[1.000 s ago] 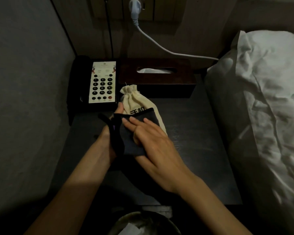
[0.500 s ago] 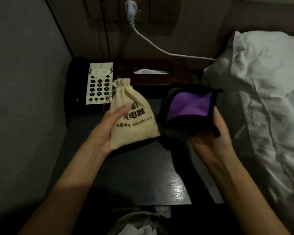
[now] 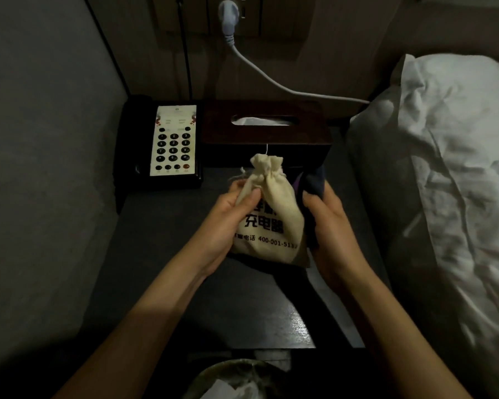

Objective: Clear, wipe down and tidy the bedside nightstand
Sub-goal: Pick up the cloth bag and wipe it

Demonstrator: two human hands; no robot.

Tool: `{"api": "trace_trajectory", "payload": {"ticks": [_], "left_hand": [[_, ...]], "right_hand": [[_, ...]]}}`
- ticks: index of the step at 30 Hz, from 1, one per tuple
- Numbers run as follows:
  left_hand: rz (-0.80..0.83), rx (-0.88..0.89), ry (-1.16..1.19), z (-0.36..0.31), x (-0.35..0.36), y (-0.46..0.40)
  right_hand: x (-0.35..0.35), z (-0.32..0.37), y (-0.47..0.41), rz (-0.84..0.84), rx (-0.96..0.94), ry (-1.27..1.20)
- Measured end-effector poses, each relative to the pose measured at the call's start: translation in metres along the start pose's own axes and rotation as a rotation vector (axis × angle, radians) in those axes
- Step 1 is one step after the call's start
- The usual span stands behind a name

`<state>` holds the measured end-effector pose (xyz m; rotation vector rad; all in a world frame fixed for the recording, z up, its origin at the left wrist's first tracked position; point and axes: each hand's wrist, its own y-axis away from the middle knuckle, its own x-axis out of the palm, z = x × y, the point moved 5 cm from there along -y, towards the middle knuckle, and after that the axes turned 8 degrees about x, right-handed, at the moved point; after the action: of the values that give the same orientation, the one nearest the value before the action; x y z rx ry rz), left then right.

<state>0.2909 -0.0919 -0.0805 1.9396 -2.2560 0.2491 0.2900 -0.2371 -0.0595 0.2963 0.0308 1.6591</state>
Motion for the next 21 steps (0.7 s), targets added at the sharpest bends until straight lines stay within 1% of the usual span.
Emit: {"api": "trace_trajectory", "payload": {"ticks": [1, 2, 4, 9, 12, 14, 16, 18, 21], "left_hand": [[-0.026, 0.019, 0.002, -0.001, -0.001, -0.001], [-0.053, 0.042, -0.001, -0.003, -0.003, -0.002], [-0.092, 0.078, -0.011, -0.004, -0.007, -0.004], [-0.086, 0.172, 0.028, -0.008, -0.011, -0.006], [-0.195, 0.178, 0.069, -0.008, -0.021, -0.011], [-0.264, 0.19, 0.075, -0.012, -0.03, -0.016], [-0.289, 0.236, 0.113, -0.02, -0.037, -0.021], [-0.298, 0.269, 0.093, -0.026, -0.042, -0.022], [-0.323, 0.26, 0.008, -0.031, -0.05, -0.028]], "right_hand": [[0.006, -0.001, 0.001, 0.05, 0.042, -0.096], [0.011, -0.001, 0.004, 0.073, 0.057, -0.131], [0.021, -0.005, 0.008, 0.106, 0.079, -0.124], [0.03, -0.017, 0.014, 0.112, 0.209, -0.05], [0.037, -0.035, 0.017, 0.126, 0.388, 0.014], [0.041, -0.042, 0.019, 0.161, 0.499, -0.014], [0.04, -0.041, 0.018, 0.181, 0.531, -0.07], [0.034, -0.037, 0.014, 0.15, 0.524, -0.166], [0.02, -0.035, 0.007, 0.028, 0.532, -0.344]]}}
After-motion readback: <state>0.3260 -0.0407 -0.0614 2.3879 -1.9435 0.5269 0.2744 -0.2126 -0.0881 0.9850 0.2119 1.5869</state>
